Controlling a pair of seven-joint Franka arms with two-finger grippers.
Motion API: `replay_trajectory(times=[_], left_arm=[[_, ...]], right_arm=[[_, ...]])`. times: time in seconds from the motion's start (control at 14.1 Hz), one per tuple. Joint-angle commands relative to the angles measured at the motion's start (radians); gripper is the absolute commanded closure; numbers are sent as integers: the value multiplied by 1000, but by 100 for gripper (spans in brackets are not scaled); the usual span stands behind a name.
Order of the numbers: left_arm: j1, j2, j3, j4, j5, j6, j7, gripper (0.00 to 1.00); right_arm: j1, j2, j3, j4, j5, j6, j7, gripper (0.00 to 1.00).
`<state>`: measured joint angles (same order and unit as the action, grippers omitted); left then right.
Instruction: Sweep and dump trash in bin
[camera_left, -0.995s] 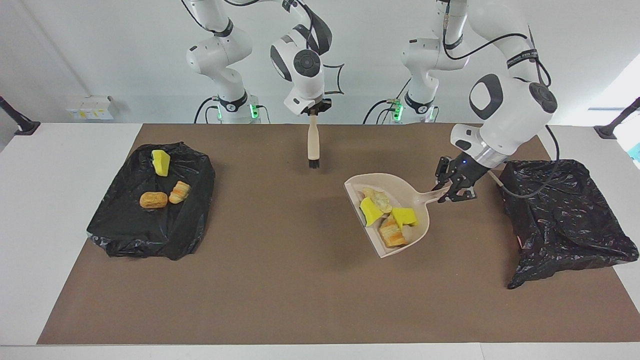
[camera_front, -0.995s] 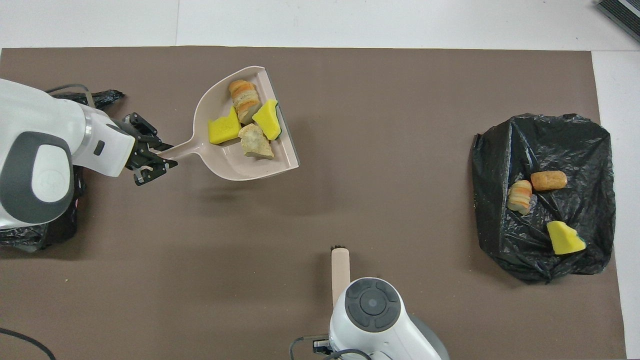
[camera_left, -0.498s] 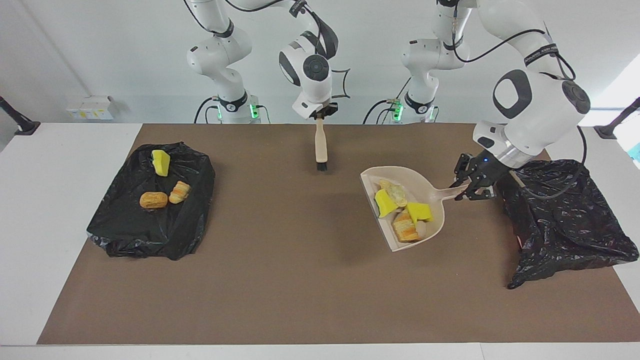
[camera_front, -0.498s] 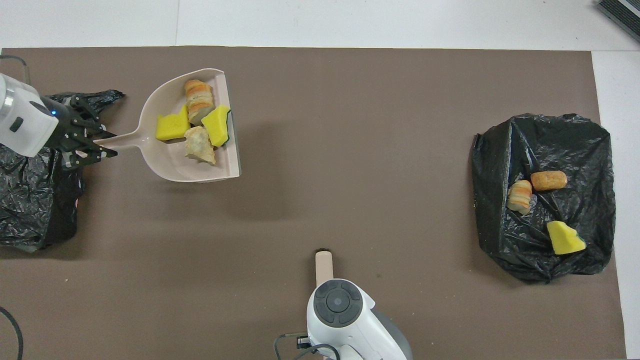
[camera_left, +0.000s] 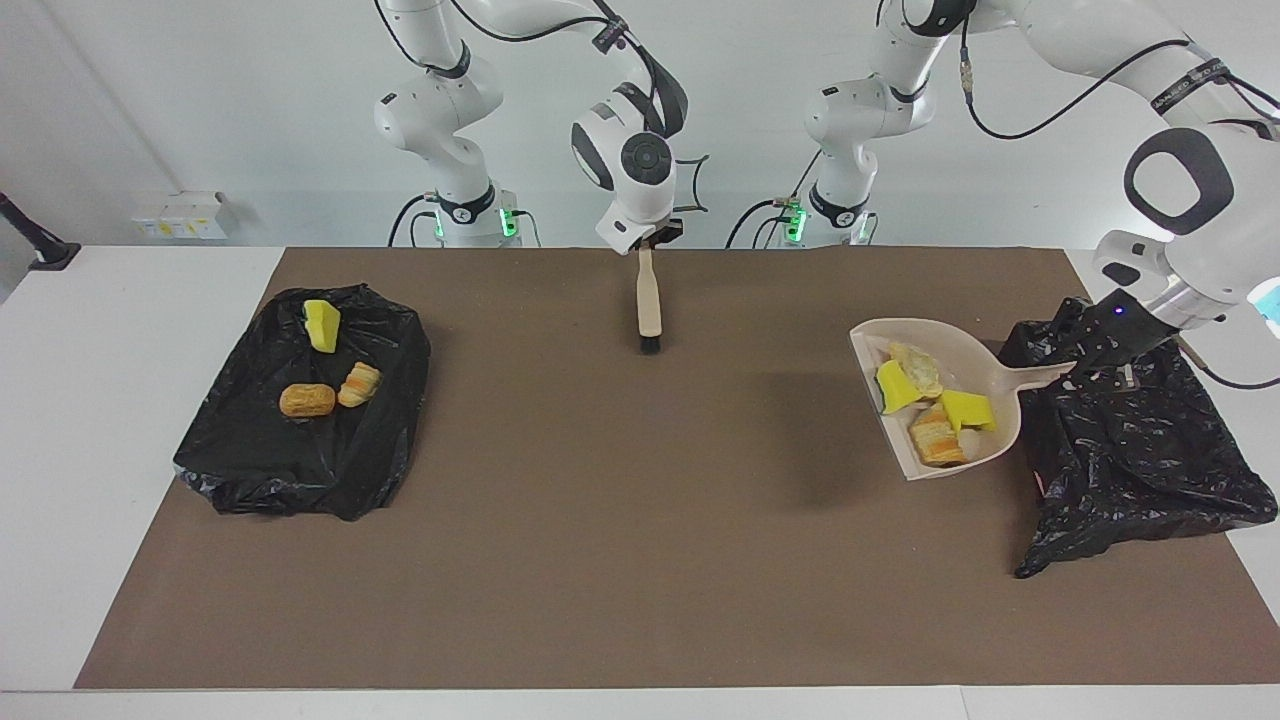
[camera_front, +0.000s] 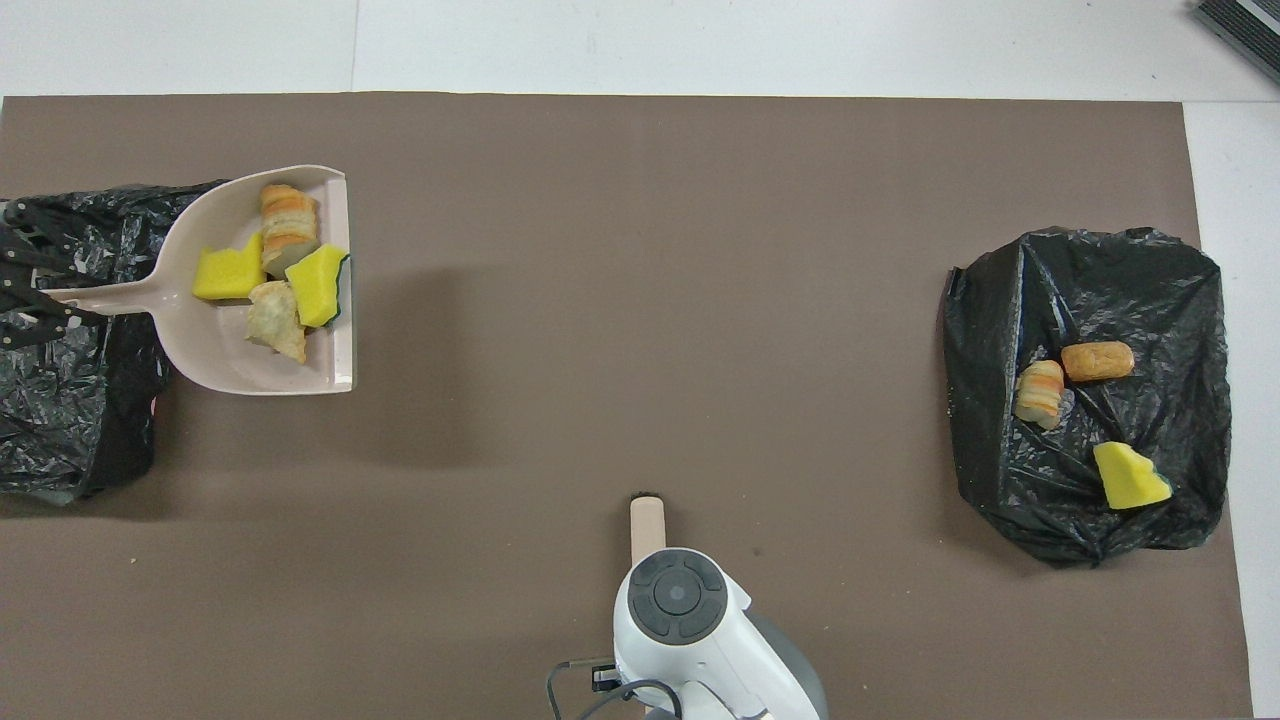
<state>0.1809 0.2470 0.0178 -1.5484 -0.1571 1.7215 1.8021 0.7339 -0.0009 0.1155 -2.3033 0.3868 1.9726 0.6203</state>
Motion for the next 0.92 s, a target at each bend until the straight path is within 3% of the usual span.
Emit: replay_trajectory(times=[0.0,0.21,0.36,0.43,0.57,0.71,0.85], left_arm=[[78,11,-7,33,21,-4,89,100],[156,38,-7,40,53,26,133,100],[216,81,-7,92,91,35,171,100],[232,104,-7,135,125,35,190,100],[262,144,-4,215,194,43,212,100],[284,149,-4,220,253,140,204,100],[281,147,1,203,390,235,180,100]], right_arm=[[-14,12,4,15,-2,-9,10,77],[-27,12,4,10,0,-1,4,60],[-27,15,4,21,-2,-9,9,32],[-27,13,4,30,-2,-12,6,5],[-30,-22,-7,47,-9,-15,-4,0],[-77,-54,-7,82,-49,-24,-5,0],[-102,-79,-8,103,-68,-55,-2,0]])
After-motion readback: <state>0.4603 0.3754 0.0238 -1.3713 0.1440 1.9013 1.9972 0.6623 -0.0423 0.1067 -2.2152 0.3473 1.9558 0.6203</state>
